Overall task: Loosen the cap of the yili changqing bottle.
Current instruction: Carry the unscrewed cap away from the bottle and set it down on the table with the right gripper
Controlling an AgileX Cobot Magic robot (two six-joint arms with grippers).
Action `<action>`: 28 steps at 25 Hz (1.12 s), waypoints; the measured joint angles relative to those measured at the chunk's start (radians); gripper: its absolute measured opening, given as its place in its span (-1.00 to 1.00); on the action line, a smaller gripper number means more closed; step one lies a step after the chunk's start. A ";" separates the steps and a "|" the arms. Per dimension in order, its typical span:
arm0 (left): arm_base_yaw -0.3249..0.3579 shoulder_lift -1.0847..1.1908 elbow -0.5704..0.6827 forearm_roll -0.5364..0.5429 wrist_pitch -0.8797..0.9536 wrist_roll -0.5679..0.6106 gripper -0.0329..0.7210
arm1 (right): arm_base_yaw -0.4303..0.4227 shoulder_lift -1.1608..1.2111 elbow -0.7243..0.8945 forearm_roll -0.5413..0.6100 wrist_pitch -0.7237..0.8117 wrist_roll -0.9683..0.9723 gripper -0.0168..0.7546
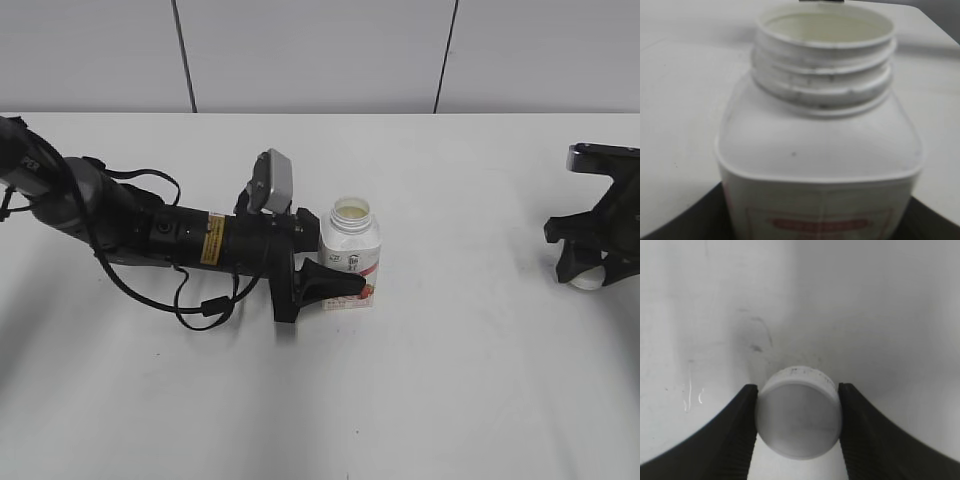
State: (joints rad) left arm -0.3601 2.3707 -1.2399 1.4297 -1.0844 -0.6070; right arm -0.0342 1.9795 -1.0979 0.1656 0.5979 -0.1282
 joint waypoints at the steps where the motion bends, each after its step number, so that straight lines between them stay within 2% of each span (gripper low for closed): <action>1: 0.000 0.000 0.000 0.000 0.000 0.000 0.23 | 0.000 0.000 0.000 0.000 0.000 0.000 0.05; 8: 0.000 0.000 0.000 -0.001 0.000 0.000 0.23 | 0.000 0.000 0.000 0.000 0.000 0.000 0.05; 13: 0.000 0.000 0.000 -0.001 0.000 0.000 0.23 | 0.000 0.000 0.000 0.000 0.000 0.001 0.46; 14: 0.000 0.000 0.000 -0.001 0.000 0.000 0.23 | 0.000 0.000 0.000 0.000 0.000 0.001 0.49; 25: 0.000 0.000 0.000 -0.001 0.000 0.000 0.23 | 0.000 0.000 -0.023 0.008 0.043 0.001 0.51; 28: 0.000 0.000 0.000 -0.004 -0.001 0.000 0.30 | 0.000 0.000 -0.041 0.008 0.072 0.001 0.51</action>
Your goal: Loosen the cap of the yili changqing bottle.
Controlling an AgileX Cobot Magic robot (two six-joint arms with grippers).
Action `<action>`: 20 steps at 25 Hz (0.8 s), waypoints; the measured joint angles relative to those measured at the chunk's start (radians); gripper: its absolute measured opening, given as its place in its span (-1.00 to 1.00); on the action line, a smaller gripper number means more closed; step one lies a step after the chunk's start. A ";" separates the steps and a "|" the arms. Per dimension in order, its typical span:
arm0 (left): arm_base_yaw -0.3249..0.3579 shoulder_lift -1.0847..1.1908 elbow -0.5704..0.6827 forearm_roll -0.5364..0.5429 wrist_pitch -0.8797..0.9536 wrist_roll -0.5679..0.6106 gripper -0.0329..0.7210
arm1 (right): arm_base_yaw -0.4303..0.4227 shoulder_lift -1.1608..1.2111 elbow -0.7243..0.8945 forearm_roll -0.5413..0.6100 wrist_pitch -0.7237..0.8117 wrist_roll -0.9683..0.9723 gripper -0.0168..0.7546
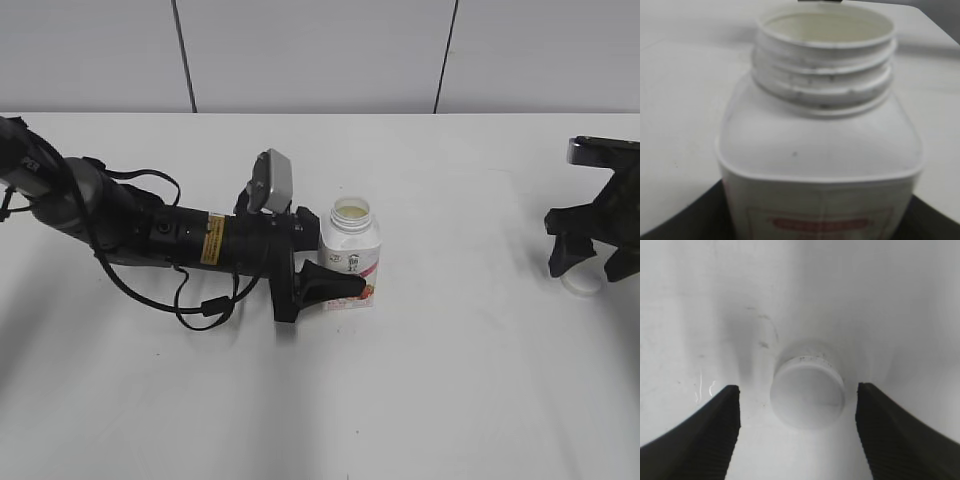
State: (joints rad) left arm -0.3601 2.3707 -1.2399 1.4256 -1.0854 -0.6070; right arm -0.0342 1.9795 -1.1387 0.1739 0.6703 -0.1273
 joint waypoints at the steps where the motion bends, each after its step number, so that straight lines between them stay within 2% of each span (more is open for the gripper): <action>1: 0.000 0.000 0.000 -0.002 0.000 0.000 0.34 | 0.000 0.000 -0.005 0.000 0.007 0.000 0.51; 6: 0.000 0.000 0.000 -0.046 -0.009 0.000 0.64 | 0.000 0.000 -0.009 0.001 0.014 0.000 0.51; 14: 0.000 -0.038 0.001 -0.044 -0.009 -0.016 0.67 | 0.000 0.000 -0.009 0.001 0.015 0.000 0.51; 20: 0.000 -0.116 0.002 -0.009 0.001 -0.090 0.66 | 0.000 0.000 -0.042 0.003 0.072 0.000 0.51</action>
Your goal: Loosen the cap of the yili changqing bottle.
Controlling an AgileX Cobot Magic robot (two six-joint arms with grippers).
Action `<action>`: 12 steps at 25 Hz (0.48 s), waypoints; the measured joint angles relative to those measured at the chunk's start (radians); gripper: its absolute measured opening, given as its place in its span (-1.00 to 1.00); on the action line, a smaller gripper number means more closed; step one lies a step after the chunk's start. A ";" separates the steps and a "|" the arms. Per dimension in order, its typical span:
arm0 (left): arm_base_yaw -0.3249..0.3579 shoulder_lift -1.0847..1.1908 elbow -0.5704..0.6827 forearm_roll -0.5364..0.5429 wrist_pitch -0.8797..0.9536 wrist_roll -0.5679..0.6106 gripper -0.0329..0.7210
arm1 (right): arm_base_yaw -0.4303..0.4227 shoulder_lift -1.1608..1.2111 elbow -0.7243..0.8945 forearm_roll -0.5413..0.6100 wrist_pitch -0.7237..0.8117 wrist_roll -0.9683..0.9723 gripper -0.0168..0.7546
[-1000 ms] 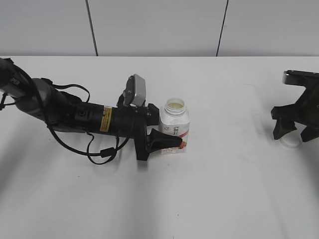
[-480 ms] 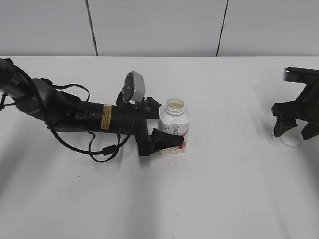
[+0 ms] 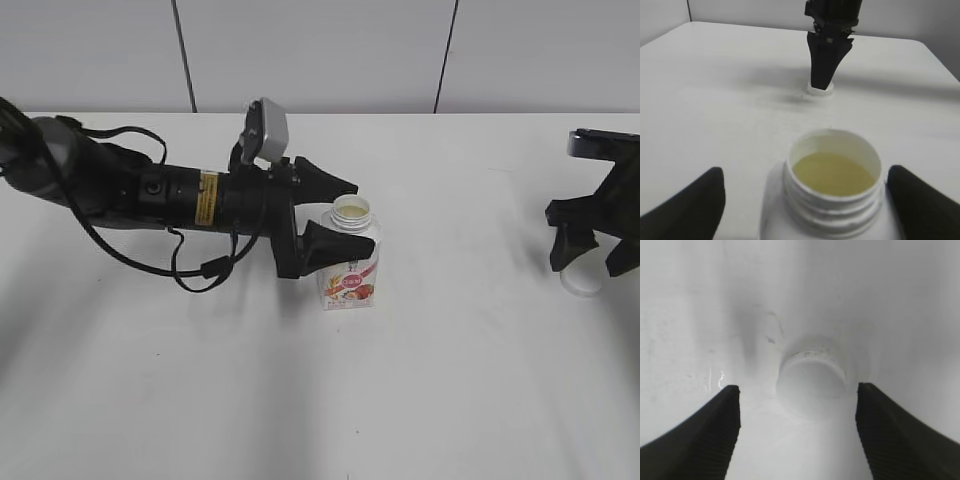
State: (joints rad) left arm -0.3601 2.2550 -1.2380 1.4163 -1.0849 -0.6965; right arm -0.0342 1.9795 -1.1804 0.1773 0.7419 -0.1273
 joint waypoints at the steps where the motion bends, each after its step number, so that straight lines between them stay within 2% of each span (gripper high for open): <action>1: 0.000 -0.011 0.000 0.007 0.006 -0.011 0.66 | 0.000 0.001 -0.011 0.003 0.014 0.001 0.51; 8: 0.001 -0.088 0.000 0.017 0.028 -0.076 0.66 | 0.000 -0.039 -0.079 0.005 0.097 0.001 0.51; 12: 0.008 -0.140 0.000 0.022 0.062 -0.159 0.66 | 0.000 -0.083 -0.098 0.008 0.101 0.000 0.51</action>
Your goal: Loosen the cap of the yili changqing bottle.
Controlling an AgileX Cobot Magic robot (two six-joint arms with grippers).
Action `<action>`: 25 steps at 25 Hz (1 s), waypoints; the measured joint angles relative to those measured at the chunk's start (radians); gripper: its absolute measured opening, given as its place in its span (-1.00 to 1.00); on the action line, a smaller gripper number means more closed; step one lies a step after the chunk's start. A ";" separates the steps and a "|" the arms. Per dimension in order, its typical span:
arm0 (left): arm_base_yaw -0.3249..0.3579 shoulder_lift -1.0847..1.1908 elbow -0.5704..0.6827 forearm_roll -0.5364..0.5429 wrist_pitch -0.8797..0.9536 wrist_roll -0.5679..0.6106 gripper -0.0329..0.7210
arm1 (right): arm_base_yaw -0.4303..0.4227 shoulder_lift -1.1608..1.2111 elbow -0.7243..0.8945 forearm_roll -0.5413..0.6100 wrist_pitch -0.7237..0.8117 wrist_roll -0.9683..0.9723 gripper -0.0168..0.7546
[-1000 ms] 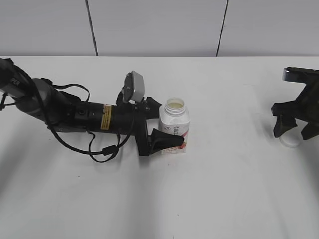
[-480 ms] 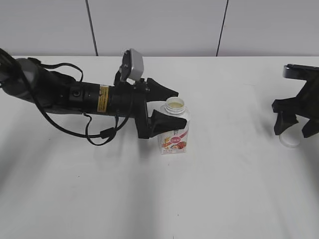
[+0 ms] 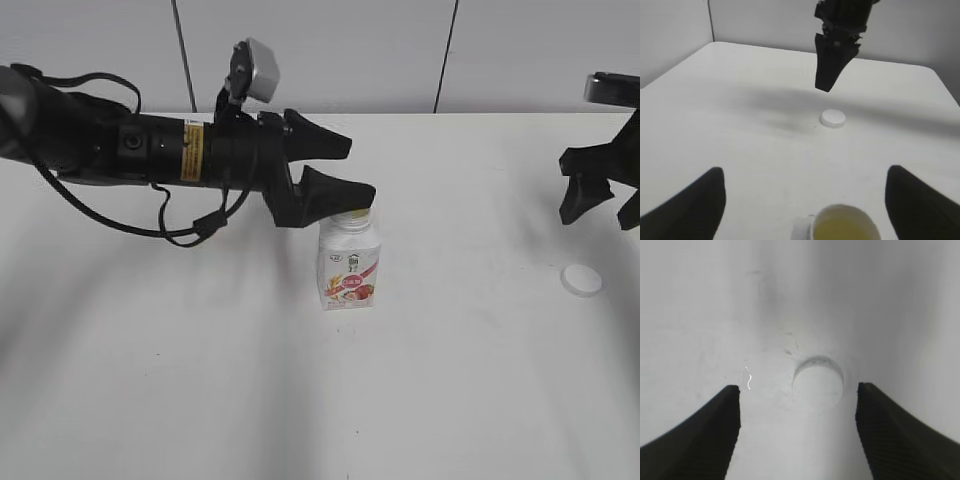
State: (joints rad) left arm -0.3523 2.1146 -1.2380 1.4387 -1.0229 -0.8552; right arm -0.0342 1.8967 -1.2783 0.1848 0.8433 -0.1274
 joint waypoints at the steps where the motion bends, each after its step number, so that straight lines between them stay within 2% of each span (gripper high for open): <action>1: 0.002 -0.012 0.000 0.000 0.016 -0.026 0.66 | 0.000 -0.008 -0.002 0.000 0.000 0.001 0.51; 8: 0.036 -0.144 0.000 0.075 0.280 -0.175 0.66 | 0.000 -0.048 -0.038 0.003 0.037 0.001 0.51; 13: 0.042 -0.228 0.001 0.184 0.677 -0.230 0.66 | 0.000 -0.049 -0.080 0.004 0.076 0.001 0.51; 16: 0.042 -0.252 0.001 0.187 0.945 -0.235 0.66 | 0.000 -0.049 -0.083 0.004 0.081 0.001 0.51; 19: 0.042 -0.260 0.001 0.103 1.227 -0.235 0.66 | 0.000 -0.049 -0.083 0.004 0.095 0.001 0.51; 21: 0.044 -0.261 0.001 0.006 1.400 -0.219 0.65 | 0.000 -0.049 -0.083 0.004 0.103 0.001 0.51; 23: 0.046 -0.262 0.001 -0.134 1.498 -0.160 0.64 | 0.000 -0.049 -0.083 0.004 0.108 0.001 0.51; 25: 0.046 -0.264 0.001 -0.347 1.546 -0.036 0.64 | 0.000 -0.049 -0.083 0.004 0.120 0.001 0.51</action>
State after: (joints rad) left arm -0.3060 1.8506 -1.2372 1.0918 0.5234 -0.8910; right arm -0.0342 1.8473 -1.3609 0.1888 0.9632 -0.1266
